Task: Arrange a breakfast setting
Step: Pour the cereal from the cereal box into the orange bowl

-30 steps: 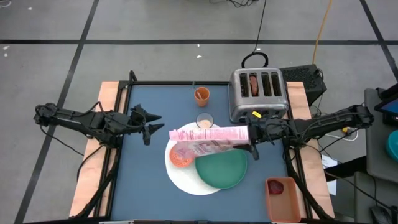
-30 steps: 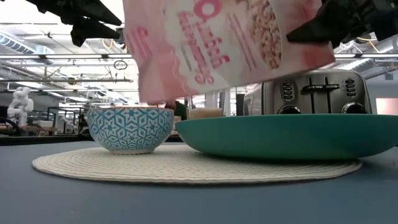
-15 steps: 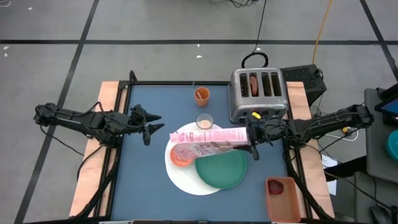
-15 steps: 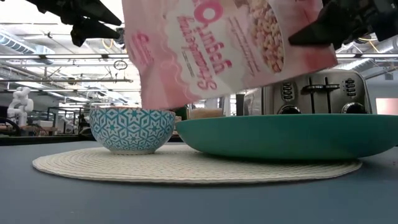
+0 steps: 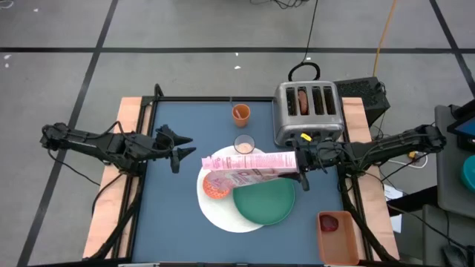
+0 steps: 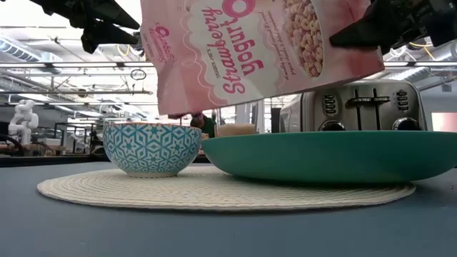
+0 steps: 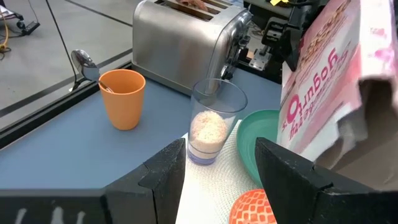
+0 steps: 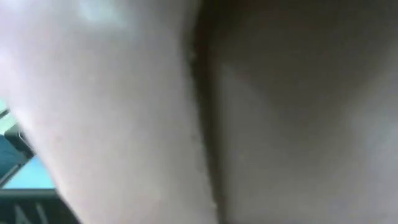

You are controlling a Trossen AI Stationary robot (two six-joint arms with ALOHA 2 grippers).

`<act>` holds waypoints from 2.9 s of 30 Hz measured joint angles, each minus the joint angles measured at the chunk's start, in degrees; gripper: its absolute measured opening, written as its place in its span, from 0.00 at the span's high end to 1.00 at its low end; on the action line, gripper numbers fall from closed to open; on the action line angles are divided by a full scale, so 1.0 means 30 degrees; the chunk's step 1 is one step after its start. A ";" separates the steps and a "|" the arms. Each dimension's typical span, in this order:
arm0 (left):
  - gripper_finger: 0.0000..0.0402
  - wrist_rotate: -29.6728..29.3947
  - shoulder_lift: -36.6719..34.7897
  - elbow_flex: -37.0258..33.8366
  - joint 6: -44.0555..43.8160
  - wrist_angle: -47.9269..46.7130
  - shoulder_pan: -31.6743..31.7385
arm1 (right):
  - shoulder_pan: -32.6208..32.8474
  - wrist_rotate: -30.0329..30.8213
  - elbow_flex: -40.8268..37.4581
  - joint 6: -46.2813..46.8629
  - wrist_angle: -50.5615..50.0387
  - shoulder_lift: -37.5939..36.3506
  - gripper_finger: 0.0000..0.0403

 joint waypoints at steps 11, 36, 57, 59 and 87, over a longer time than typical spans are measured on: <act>0.51 0.0000 0.0001 0.0000 -0.0017 0.0000 0.0002 | -0.0005 0.0000 0.0004 -0.0287 0.0220 0.0017 0.47; 0.51 0.0000 0.0001 0.0000 -0.0233 0.0007 0.0003 | -0.0005 -0.0066 0.1545 -0.0397 -0.2634 0.0051 0.47; 0.51 0.0003 -0.0007 0.0000 -0.0211 0.0015 0.0000 | -0.0005 -0.0022 0.1588 -0.0682 -0.2571 0.0006 0.47; 0.51 0.0006 0.0001 0.0000 -0.0211 0.0007 0.0003 | -0.0005 -0.0019 0.1574 -0.0687 -0.2312 0.0029 0.47; 0.51 0.0015 -0.2057 0.2237 0.1597 -0.2417 -0.0090 | -0.0003 0.1088 0.1588 -0.0541 -0.1632 -0.0044 0.47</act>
